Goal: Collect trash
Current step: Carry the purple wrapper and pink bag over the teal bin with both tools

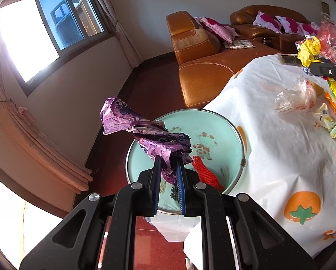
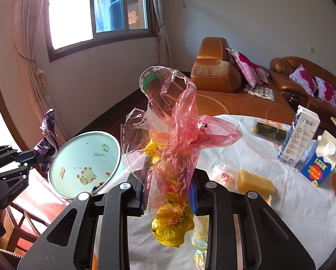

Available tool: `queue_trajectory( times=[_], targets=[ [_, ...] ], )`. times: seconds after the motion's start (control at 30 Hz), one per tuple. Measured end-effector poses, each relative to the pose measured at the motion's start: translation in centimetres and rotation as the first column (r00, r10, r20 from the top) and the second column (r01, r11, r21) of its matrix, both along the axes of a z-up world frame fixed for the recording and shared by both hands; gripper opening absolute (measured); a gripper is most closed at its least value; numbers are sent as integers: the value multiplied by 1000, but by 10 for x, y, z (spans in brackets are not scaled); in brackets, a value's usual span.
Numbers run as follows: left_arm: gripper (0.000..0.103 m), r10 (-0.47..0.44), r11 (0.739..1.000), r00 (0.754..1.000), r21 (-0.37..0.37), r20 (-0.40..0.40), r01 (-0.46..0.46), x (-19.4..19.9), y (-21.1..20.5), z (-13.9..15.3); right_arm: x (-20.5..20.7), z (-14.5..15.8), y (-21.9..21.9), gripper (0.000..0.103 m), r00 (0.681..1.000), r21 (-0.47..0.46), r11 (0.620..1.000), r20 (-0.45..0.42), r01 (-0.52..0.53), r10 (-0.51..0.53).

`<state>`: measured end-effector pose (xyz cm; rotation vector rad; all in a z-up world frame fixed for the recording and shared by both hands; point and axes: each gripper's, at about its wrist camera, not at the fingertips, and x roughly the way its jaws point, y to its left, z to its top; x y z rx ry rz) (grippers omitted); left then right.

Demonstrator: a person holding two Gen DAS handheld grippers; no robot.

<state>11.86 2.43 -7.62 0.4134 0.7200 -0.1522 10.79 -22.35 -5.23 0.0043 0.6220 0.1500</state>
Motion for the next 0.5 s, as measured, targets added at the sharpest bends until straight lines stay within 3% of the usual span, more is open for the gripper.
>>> queue_trajectory(
  times=[0.5],
  targets=[
    [13,36,999,999,26,3,-36,12,13,-5,18,-2,32,29,998,-22,998,-2,-62,62]
  ],
)
